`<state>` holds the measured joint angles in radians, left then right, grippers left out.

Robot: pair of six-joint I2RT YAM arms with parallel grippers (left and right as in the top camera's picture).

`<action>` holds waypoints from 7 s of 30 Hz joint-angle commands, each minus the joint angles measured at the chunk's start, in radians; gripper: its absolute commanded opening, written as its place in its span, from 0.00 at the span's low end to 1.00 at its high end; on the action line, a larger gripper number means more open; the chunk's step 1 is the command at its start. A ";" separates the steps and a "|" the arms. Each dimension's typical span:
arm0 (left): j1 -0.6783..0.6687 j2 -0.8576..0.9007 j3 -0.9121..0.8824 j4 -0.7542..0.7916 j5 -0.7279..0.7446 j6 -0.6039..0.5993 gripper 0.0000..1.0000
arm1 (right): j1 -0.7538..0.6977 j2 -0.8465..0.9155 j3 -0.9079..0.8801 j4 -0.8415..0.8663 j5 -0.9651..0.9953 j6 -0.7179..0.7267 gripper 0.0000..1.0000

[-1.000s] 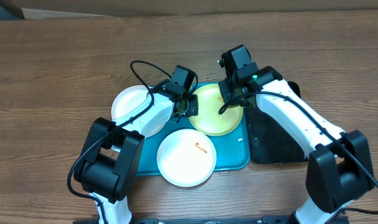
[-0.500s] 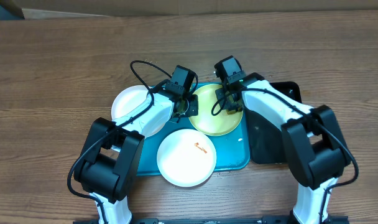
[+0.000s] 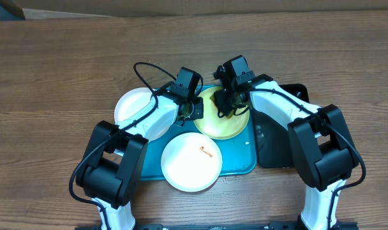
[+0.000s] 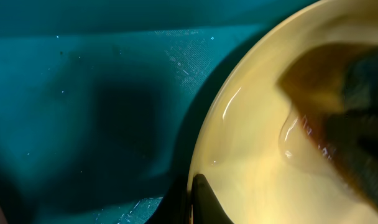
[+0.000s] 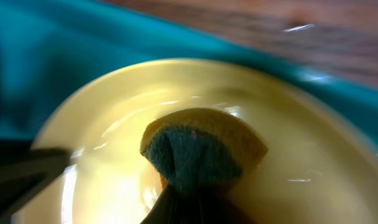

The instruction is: Clean dirty plates on tray and stack at the side

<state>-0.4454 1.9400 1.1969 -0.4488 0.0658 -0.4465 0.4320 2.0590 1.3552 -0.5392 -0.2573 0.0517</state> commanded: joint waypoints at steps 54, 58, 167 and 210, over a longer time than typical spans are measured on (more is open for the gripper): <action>-0.007 0.029 -0.003 -0.006 -0.017 0.005 0.49 | -0.395 -0.219 0.014 -0.360 0.197 0.053 0.82; -0.007 0.029 -0.003 -0.006 -0.017 0.005 0.47 | -0.432 -0.219 0.095 -0.412 0.196 0.054 1.00; -0.718 -0.081 0.331 0.422 -0.983 0.764 0.04 | -1.010 -0.218 0.102 -0.326 0.031 0.241 1.00; 1.124 -0.131 0.302 -0.349 -0.050 0.001 0.04 | -1.010 -0.218 0.102 -0.326 0.031 0.241 1.00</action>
<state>0.6769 1.7538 1.5105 -0.7979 0.0917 -0.4244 -0.5800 1.8473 1.4384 -0.8684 -0.2218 0.2882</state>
